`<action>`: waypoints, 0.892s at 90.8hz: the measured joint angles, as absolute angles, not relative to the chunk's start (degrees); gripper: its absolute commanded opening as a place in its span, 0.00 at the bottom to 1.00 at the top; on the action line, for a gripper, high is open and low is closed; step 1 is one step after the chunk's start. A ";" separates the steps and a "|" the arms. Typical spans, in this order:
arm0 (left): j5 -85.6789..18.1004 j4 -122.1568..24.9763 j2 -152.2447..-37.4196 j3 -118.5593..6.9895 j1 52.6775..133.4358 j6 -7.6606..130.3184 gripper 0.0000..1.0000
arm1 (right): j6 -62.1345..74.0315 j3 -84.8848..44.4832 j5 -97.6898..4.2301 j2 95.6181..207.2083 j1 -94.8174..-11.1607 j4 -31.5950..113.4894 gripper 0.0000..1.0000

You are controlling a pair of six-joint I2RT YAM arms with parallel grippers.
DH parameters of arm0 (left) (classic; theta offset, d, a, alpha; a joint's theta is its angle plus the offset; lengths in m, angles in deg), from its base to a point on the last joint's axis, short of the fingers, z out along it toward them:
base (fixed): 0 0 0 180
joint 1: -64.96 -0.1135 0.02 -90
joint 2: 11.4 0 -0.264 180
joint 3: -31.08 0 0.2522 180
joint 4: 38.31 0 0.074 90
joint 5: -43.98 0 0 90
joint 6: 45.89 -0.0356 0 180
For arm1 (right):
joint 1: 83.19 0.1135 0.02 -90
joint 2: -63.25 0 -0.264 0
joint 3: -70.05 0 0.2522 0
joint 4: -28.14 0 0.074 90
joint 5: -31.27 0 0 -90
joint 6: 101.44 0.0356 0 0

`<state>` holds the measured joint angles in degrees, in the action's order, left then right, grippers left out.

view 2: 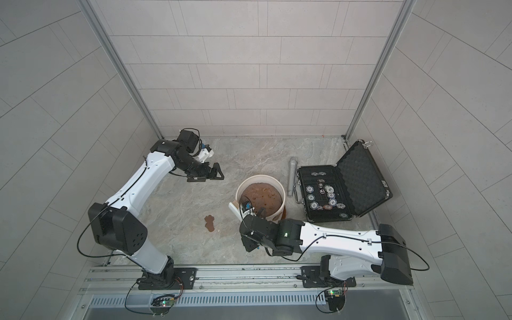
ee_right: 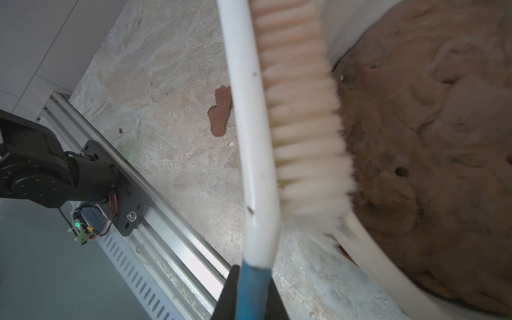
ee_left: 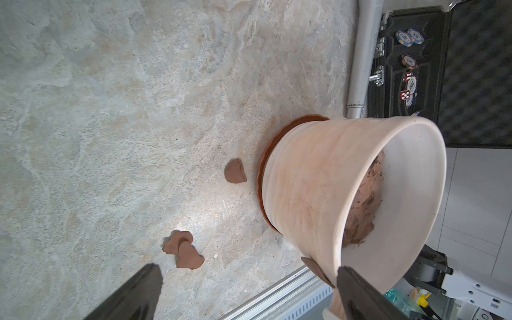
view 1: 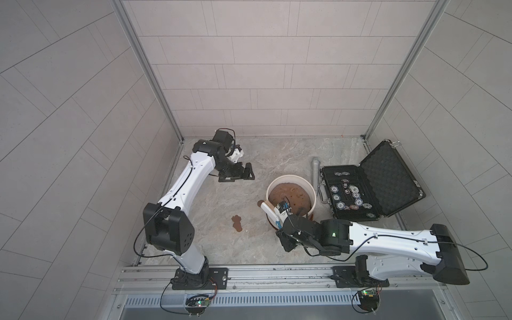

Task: Scrub the dried mud off the ceramic pot
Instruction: Brush off the soil from the pot.

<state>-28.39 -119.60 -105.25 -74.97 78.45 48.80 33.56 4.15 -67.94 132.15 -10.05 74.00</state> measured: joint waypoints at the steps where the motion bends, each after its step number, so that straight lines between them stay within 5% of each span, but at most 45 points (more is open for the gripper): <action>1: -28.43 -119.58 -105.25 -74.97 78.45 48.82 1.00 | 33.67 4.22 -67.59 132.09 -10.29 73.73 0.00; 49: -29.20 -119.27 -105.25 -74.86 78.41 49.56 1.00 | 37.05 -0.05 -64.05 142.23 -9.15 80.14 0.00; 81: -28.87 -119.05 -105.25 -74.32 78.35 49.89 1.00 | 38.91 2.18 -63.22 137.62 -8.25 81.01 0.00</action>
<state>-28.87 -119.05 -105.25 -74.32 78.35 49.89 38.91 2.18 -63.22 137.62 -8.25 81.01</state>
